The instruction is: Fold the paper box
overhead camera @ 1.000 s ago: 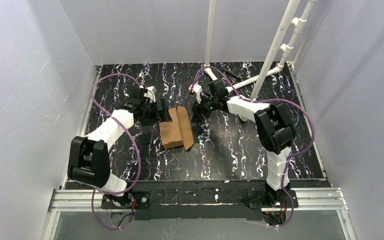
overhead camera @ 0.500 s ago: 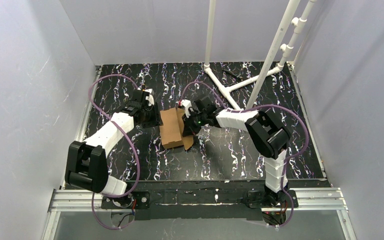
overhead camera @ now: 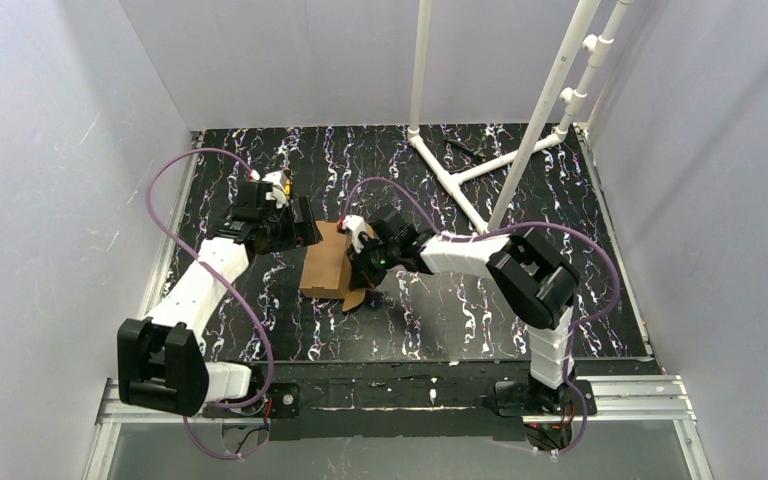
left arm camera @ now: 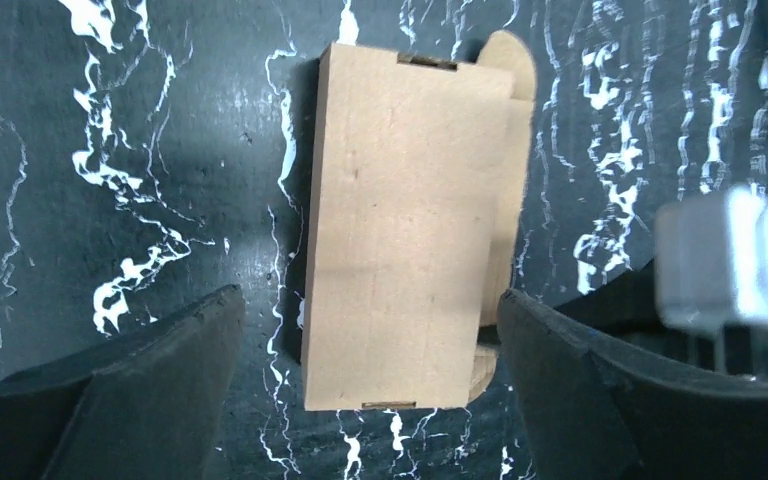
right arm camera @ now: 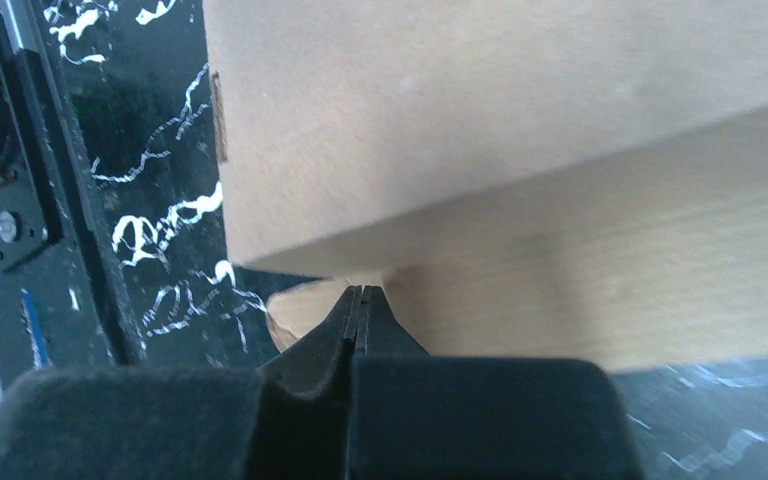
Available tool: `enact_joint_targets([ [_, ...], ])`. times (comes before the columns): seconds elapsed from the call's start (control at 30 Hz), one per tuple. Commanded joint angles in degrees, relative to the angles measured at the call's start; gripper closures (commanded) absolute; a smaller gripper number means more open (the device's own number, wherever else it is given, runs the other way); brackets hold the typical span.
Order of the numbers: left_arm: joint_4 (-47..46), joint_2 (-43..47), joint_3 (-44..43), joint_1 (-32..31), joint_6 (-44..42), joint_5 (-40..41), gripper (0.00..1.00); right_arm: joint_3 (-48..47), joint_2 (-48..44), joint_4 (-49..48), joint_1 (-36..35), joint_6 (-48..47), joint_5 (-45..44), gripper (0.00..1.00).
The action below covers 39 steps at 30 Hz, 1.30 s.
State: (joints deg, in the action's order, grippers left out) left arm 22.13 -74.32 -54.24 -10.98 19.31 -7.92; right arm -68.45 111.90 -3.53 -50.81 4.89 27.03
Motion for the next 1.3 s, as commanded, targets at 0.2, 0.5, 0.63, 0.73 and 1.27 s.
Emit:
enact_joint_targets([
  [0.2,-2.72,-1.73,-4.5,4.98,-4.8,-20.32,0.15,-0.35,-13.31,11.33,13.85,-24.97,3.46,0.75],
  [0.5,3.3,-7.26,-8.04,-6.6,-19.02,-0.64,0.12,-5.29,-6.6,10.57,14.42,-22.71,5.15,0.44],
  [0.63,3.88,-11.25,-8.93,-10.7,-20.54,7.0,0.07,-2.9,-6.86,7.93,14.9,-20.77,6.34,0.43],
  [0.73,4.34,-13.42,-9.18,-12.03,-19.78,10.85,0.18,-2.96,-5.67,7.62,15.46,-19.0,7.31,0.44],
  [1.27,6.25,-16.89,-7.09,-16.17,-17.25,11.7,0.28,-3.82,3.78,-7.51,17.78,-3.77,6.63,0.41],
])
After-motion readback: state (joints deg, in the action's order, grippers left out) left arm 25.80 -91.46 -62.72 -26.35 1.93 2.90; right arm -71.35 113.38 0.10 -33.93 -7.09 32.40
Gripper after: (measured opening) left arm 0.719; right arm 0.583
